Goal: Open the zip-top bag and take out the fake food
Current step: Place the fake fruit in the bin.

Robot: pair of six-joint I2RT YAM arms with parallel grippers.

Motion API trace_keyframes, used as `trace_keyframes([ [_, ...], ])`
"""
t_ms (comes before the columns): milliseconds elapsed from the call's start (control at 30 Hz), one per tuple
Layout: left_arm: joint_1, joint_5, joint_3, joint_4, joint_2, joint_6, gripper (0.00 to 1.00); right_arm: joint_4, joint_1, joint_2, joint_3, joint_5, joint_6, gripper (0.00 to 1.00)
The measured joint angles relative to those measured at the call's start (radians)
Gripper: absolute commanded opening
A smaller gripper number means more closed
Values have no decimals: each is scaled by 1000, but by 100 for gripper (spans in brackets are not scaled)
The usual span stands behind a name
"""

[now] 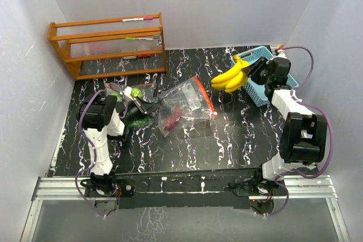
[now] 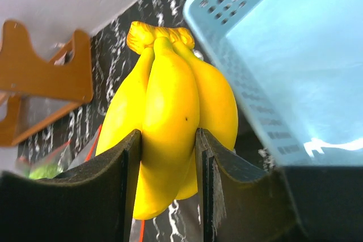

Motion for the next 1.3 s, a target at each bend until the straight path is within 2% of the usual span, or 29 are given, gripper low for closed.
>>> trace_keyframes([
  [167, 0, 0, -2, 0, 0, 0, 0, 14, -70, -9, 4, 74, 17, 7],
  [500, 0, -1, -8, 3, 0, 1, 0, 122, -253, 11, 23, 73, 165, 8],
  [600, 0, -1, -8, 3, 0, 1, 0, 177, -270, 12, 19, 88, 213, 8],
  [833, 0, -1, -8, 3, 0, 0, 0, 259, -270, -2, -43, 227, 250, 8],
  [867, 0, -1, -8, 3, 0, 1, 0, 259, -270, -2, -44, 238, 249, 15],
  [900, 0, -1, -8, 3, 0, 0, 0, 263, -270, -1, -44, 244, 247, 30],
  [967, 0, -1, -8, 3, 0, 0, 0, 278, -269, 2, -44, 245, 239, 53],
  [1033, -2, -1, -7, 3, 0, 0, 0, 296, -269, 12, -44, 231, 226, 64],
  [1200, -8, -1, -3, 0, 0, 0, 0, 314, -243, 51, -38, 193, 195, 66],
  [1300, -8, -1, 0, -2, 0, 0, 0, 311, -211, 55, -34, 185, 163, 63],
])
